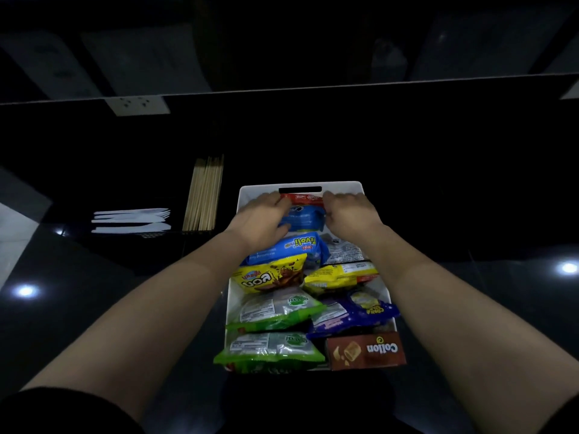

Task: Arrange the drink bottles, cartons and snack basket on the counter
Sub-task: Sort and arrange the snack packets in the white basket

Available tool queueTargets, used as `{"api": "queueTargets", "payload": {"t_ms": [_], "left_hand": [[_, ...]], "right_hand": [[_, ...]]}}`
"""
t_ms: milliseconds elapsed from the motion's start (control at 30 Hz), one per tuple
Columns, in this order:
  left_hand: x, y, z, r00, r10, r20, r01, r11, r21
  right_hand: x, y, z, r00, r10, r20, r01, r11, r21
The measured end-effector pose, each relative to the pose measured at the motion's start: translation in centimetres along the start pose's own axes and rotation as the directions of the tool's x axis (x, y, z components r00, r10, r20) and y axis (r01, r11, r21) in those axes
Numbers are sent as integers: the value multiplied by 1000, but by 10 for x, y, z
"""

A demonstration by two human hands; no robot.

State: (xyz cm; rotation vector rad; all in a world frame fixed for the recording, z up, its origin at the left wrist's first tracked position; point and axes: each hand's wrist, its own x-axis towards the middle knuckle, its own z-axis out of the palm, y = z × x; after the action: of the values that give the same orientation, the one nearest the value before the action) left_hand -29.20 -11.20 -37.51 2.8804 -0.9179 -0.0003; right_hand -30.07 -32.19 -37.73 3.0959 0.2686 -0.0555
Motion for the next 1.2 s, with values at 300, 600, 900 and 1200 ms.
{"api": "queueTargets", "payload": {"t_ms": [300, 600, 900, 1200], "left_hand": [[-1, 21, -3, 629, -89, 772, 307, 941, -141], [0, 8, -15, 656, -73, 751, 485, 803, -346], [13, 3, -32, 721, -144, 678, 464, 827, -318], [12, 19, -20, 964, -41, 264, 39, 999, 15]], "right_hand": [[-16, -11, 0, 892, 74, 446, 4, 985, -171], [-13, -15, -13, 893, 85, 443, -84, 996, -23], [-10, -4, -22, 990, 27, 137, -12, 994, -105], [-8, 2, -4, 997, -10, 74, 20, 990, -137]]}}
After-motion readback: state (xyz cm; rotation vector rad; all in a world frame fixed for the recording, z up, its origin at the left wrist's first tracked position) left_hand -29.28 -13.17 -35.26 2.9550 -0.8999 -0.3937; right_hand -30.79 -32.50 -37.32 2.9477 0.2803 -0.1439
